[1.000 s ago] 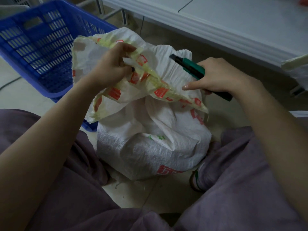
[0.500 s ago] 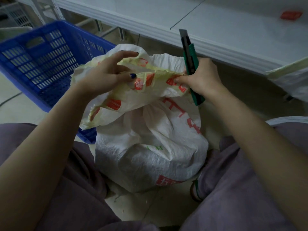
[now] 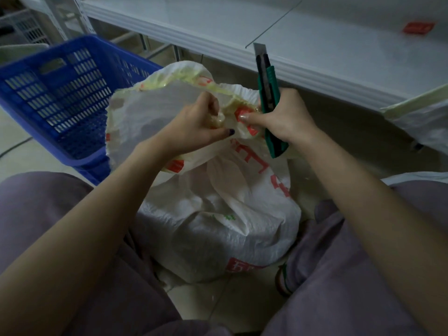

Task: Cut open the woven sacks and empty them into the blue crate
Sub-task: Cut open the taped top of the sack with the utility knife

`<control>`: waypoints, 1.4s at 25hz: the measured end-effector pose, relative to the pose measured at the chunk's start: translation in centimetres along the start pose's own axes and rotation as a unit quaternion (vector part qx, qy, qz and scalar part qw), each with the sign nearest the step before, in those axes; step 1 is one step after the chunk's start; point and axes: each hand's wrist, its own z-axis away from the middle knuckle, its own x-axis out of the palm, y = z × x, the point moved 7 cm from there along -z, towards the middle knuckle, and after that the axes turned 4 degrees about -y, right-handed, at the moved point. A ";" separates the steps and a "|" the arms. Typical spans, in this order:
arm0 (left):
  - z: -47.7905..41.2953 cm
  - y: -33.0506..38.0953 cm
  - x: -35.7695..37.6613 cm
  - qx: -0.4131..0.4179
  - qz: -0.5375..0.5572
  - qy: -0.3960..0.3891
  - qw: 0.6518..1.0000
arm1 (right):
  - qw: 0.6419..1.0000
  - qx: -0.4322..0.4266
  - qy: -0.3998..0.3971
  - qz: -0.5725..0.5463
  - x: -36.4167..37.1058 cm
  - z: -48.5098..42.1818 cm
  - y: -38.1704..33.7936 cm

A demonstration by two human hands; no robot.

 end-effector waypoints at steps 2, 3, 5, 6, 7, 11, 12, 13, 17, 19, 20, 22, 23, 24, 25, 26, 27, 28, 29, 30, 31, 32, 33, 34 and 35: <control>-0.5 -0.5 0.7 -0.007 0.138 -0.016 0.990 | 0.995 -0.018 -0.065 -0.072 1.0 0.5 -0.1; -0.6 -0.7 0.9 -0.009 0.187 -0.018 0.982 | 0.989 -0.019 -0.088 -0.117 1.3 0.8 0.0; -0.7 -1.2 1.2 -0.025 0.187 -0.013 0.982 | 0.977 0.015 -0.123 -0.171 1.7 1.0 1.1; -0.7 -1.4 1.2 -0.033 0.146 -0.014 0.989 | 0.974 0.032 -0.138 -0.180 1.9 1.1 1.6; -0.7 -1.3 1.3 -0.035 0.087 -0.018 0.995 | 0.973 0.045 -0.145 -0.176 2.1 1.1 2.1; -0.2 -0.7 2.8 -0.057 -0.016 -0.112 0.992 | 0.984 0.046 -0.104 -0.138 1.7 0.9 2.5; 0.0 -0.6 3.4 -0.062 0.004 -0.139 0.988 | 0.987 0.045 -0.085 -0.132 1.5 0.9 2.5; 0.2 -0.5 3.7 -0.069 0.038 -0.155 0.985 | 0.988 0.043 -0.070 -0.132 1.2 0.8 2.4; 0.9 0.4 3.1 -0.086 0.180 -0.159 0.967 | 0.988 0.038 -0.039 -0.146 -0.4 0.1 2.6; 1.1 1.0 2.6 -0.089 0.219 -0.139 0.962 | 0.993 0.026 -0.047 -0.105 -1.0 -0.2 2.5; 1.2 1.0 2.4 -0.103 0.235 -0.122 0.959 | 0.993 0.019 -0.052 -0.107 -1.1 -0.2 2.5; 1.5 0.8 1.9 -0.129 0.249 -0.093 0.955 | 0.980 0.014 -0.073 -0.186 -0.8 -0.1 2.2; 1.6 0.7 1.8 -0.136 0.250 -0.089 0.954 | 0.970 0.012 -0.085 -0.227 -0.5 0.1 1.9; 1.6 0.5 1.8 -0.140 0.248 -0.093 0.954 | 0.965 0.010 -0.094 -0.245 -0.3 0.1 1.8; 1.7 0.5 1.7 -0.144 0.241 -0.096 0.955 | 0.969 0.009 -0.095 -0.229 -0.3 0.0 1.7; 1.7 0.2 1.7 -0.144 0.233 -0.100 0.957 | 0.978 0.006 -0.085 -0.193 -0.5 -0.2 1.7; 1.7 0.2 1.6 -0.145 0.221 -0.102 0.959 | 0.988 0.002 -0.058 -0.145 -1.0 -0.4 1.7; 1.5 0.2 1.6 -0.142 0.213 -0.109 0.961 | 0.995 0.001 -0.015 -0.100 -1.9 -0.5 1.7; 1.4 0.5 1.7 -0.136 0.208 -0.118 0.961 | 0.997 -0.002 0.033 -0.063 -3.0 -0.7 1.5; 1.3 0.6 1.8 -0.127 0.205 -0.126 0.962 | 0.997 -0.018 0.074 -0.026 -3.9 -0.7 1.0; 1.2 0.7 1.8 -0.118 0.199 -0.128 0.964 | 0.994 -0.047 0.101 0.015 -4.5 -0.4 0.1; 1.1 0.7 1.6 -0.109 0.184 -0.129 0.968 | 0.990 -0.074 0.112 0.048 -4.7 -0.1 -0.7; 1.0 0.6 1.5 -0.100 0.168 -0.127 0.972 | 0.987 -0.094 0.110 0.068 -4.6 0.1 -1.2; 0.9 0.5 1.3 -0.086 0.162 -0.122 0.975 | 0.986 -0.102 0.103 0.078 -4.4 0.1 -1.3; 0.9 0.4 1.2 -0.069 0.168 -0.111 0.977 | 0.987 -0.097 0.098 0.084 -4.2 0.0 -1.0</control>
